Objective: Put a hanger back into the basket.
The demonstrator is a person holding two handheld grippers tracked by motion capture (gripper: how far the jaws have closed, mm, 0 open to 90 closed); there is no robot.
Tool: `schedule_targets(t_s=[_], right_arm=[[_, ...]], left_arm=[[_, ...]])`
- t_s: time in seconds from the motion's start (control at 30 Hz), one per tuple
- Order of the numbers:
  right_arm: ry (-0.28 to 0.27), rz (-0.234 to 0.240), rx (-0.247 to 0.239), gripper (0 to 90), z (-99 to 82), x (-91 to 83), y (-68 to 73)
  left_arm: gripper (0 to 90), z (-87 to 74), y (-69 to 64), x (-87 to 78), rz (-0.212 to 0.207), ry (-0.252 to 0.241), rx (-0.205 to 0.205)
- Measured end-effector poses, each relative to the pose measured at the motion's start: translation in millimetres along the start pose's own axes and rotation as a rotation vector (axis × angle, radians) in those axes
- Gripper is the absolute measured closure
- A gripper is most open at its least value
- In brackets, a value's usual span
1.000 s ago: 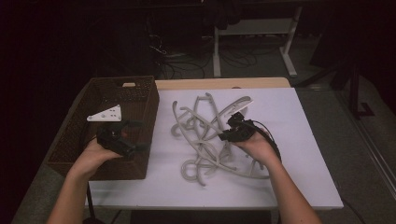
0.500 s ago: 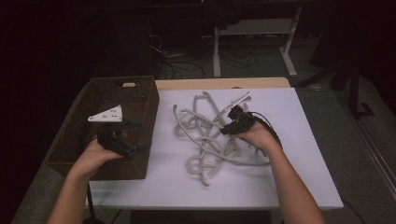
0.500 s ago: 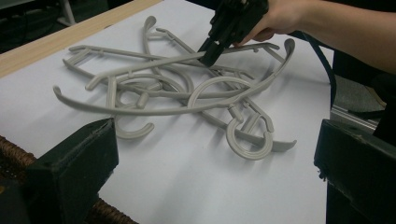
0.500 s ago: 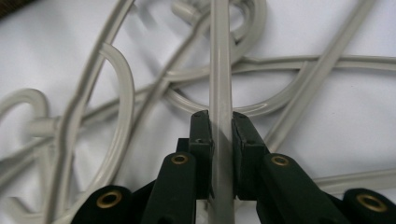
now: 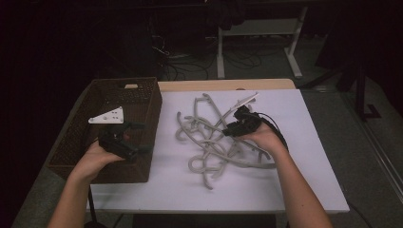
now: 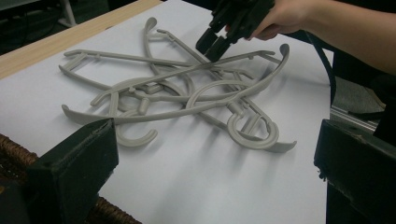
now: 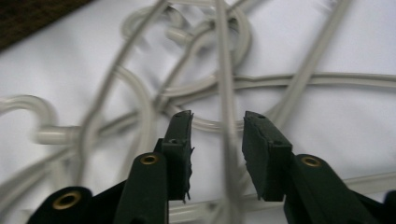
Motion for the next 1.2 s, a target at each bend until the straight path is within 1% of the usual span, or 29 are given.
schedule_targets(t_s=[0.03, 0.07, 0.1, 0.13, 0.17, 0.2, 0.23, 0.27, 0.3, 0.33, 0.4, 0.43, 0.47, 0.5, 0.53, 0.6, 0.63, 0.73, 0.8, 0.83, 0.87, 0.9, 0.97, 1.0, 1.07, 1.1, 1.13, 1.17, 1.2], right_arm=[[0.003, 0.018, -0.007, 60.6, 0.1, -5.5, 9.0], [0.0, 0.028, -0.004, 60.2, -0.3, -8.2, 13.9], [0.0, 0.028, -0.004, 60.2, -0.3, -8.2, 13.9], [0.005, 0.048, -0.007, 59.4, -3.1, -12.5, 23.5], [0.005, 0.048, -0.007, 59.4, -3.1, -12.5, 23.5], [0.012, 0.052, -0.011, 58.8, -5.5, -14.3, 27.6], [0.024, 0.053, -0.018, 58.6, -11.6, -17.7, 34.9], [0.024, 0.053, -0.018, 58.6, -11.6, -17.7, 34.9], [0.023, 0.056, -0.016, 58.6, -17.7, -21.4, 40.8], [0.023, 0.056, -0.016, 58.6, -17.7, -21.4, 40.8], [0.024, 0.065, -0.014, 58.6, -23.3, -25.2, 47.1], [0.038, 0.065, -0.023, 58.1, -30.0, -26.9, 52.2], [0.038, 0.065, -0.023, 58.1, -30.0, -26.9, 52.2], [0.064, 0.059, -0.027, 57.8, -38.0, -26.9, 54.4], [0.064, 0.059, -0.027, 57.8, -38.0, -26.9, 54.4], [0.08, 0.057, -0.025, 58.4, -47.8, -25.8, 56.0], [0.08, 0.057, -0.025, 58.4, -47.8, -25.8, 56.0], [0.095, 0.061, -0.033, 61.5, -54.3, -22.6, 57.2], [0.109, 0.062, -0.043, 63.8, -57.1, -19.6, 57.4], [0.13, 0.069, -0.057, 64.2, -59.0, -16.6, 58.5], [0.13, 0.069, -0.057, 64.2, -59.0, -16.6, 58.5], [0.137, 0.07, -0.071, 65.2, -59.3, -15.7, 58.7], [0.151, 0.066, -0.094, 69.9, -59.2, -14.7, 58.7], [0.151, 0.066, -0.109, 72.7, -59.0, -15.0, 58.6], [0.148, 0.065, -0.118, 74.7, -58.7, -15.5, 57.9], [0.146, 0.062, -0.116, 76.9, -58.5, -16.3, 57.4], [0.13, 0.062, -0.124, 79.5, -57.7, -18.5, 55.9], [0.13, 0.062, -0.124, 79.5, -57.7, -18.5, 55.9], [0.118, 0.076, -0.12, 80.2, -56.6, -21.7, 54.2]], left_arm=[[0.0, 0.1, -0.1, 0.0, 0.0, 0.0, 0.0], [0.0, 0.2, -0.3, -0.2, 0.0, 0.0, 0.0], [0.0, 0.2, -0.3, -0.2, 0.0, 0.0, 0.0], [0.0, 0.4, -0.5, -0.4, 0.0, 0.0, 0.001], [0.0, 0.5, -0.6, -0.4, 0.001, 0.001, 0.002], [0.0, 0.6, -0.9, -0.5, 0.001, 0.001, 0.003], [0.0, 0.8, -1.8, -0.5, 0.001, 0.0, 0.003], [0.0, 0.8, -1.8, -0.5, 0.001, 0.0, 0.003], [0.0, 0.8, -2.2, -0.2, 0.001, 0.001, 0.004], [0.0, 0.8, -2.2, -0.2, 0.001, 0.001, 0.004], [0.0, 0.9, -2.7, 0.2, 0.0, 0.005, 0.005], [0.0, 1.0, -3.0, 0.5, -0.001, 0.005, 0.006], [0.0, 1.2, -3.5, 1.0, -0.002, 0.004, 0.005], [0.0, 1.3, -3.9, 1.5, -0.003, 0.006, 0.007], [0.0, 1.3, -3.9, 1.5, -0.003, 0.006, 0.007], [0.0, 0.7, -4.0, 2.5, -0.004, 0.008, 0.006], [0.0, 0.7, -4.0, 2.5, -0.004, 0.008, 0.006], [0.0, -0.4, -4.3, 4.2, -0.006, 0.014, 0.007], [0.0, -0.3, -5.1, 4.9, -0.008, 0.016, 0.01], [0.0, -0.1, -5.5, 5.1, -0.01, 0.015, 0.01], [0.0, 0.2, -5.6, 5.0, -0.01, 0.014, 0.01], [0.0, 0.4, -5.6, 4.6, -0.01, 0.015, 0.011], [0.0, 0.5, -5.5, 4.2, -0.007, 0.015, 0.011], [0.0, 0.5, -5.6, 4.1, -0.006, 0.015, 0.011], [0.0, 0.9, -5.8, 4.1, -0.004, 0.015, 0.012], [0.0, 1.3, -6.4, 4.4, -0.006, 0.014, 0.011], [0.0, 1.9, -7.0, 4.8, -0.007, 0.015, 0.013], [0.0, 2.6, -7.6, 5.3, -0.006, 0.016, 0.009], [0.0, 4.9, -8.9, 6.3, -0.005, 0.015, 0.013]])
Point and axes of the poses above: each handheld gripper's, and its own axes: x roughly forward along the jaws, z roughly out of its top, y roughly to its left, the point moved 5 cm from there along x, roughly forward along the jaws, and after that the axes turned 11 degrees about -y, right-handed, at the moved point
